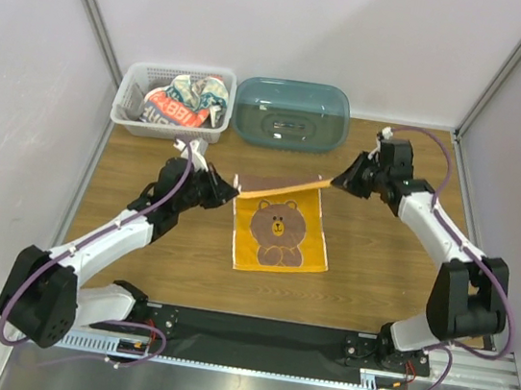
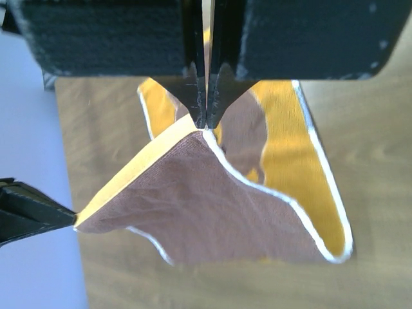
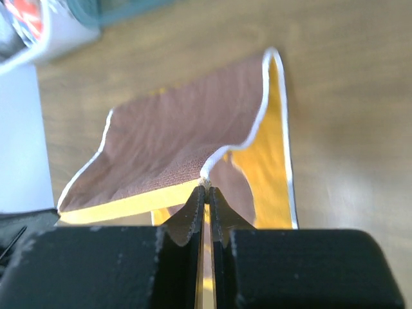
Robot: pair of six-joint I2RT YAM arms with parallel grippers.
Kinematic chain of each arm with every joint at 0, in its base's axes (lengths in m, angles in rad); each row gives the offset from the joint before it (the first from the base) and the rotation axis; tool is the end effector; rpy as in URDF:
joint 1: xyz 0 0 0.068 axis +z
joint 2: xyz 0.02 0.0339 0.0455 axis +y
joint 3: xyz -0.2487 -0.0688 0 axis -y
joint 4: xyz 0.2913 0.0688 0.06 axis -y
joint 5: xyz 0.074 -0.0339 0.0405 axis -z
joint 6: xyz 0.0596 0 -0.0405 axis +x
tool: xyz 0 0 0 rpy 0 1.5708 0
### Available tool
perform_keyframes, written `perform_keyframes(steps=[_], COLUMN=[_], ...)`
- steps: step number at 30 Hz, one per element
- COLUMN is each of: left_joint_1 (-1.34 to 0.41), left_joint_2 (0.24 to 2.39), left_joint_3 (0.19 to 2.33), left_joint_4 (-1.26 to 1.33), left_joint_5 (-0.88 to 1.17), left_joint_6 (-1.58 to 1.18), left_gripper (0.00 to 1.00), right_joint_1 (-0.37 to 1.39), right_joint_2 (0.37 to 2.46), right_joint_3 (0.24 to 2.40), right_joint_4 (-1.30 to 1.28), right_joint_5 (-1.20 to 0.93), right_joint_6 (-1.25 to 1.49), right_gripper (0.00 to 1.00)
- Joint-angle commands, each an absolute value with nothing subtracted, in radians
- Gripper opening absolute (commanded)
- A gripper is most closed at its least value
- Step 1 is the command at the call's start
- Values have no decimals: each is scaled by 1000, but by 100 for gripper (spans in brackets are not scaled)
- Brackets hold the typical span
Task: Fold and stack the towels
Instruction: Fold the towel
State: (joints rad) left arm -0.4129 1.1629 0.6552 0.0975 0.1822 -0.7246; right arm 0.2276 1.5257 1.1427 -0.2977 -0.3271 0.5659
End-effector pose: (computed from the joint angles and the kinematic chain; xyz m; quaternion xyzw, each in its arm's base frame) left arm 0.2949 -0.1410 0.1997 -0.0800 0.8305 -0.3582 0.4191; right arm 0.3881 0.1095 0.2266 0.0808 0.8896 0.2997 0.3350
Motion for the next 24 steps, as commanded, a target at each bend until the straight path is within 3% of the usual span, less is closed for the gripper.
perform_keyframes(steps=[1,14,24], left_joint_1=[-425,-451,-451], left_joint_2=[1115,1066,1034], left_joint_3=[597,474,565], left_joint_4=[83,54,-54], left_joint_5=[204,224,206], left_joint_6=[-726,-741,-686], left_gripper=[0,0,0], right_joint_1=[222,225,227], right_joint_2=[1425,1260,1161], right_joint_3=[1085,767,801], right_joint_4=[-316,-342,-411], right_joint_5=[-299,-314,-299], right_joint_6=[563,644,652], right_gripper=[0,0,0])
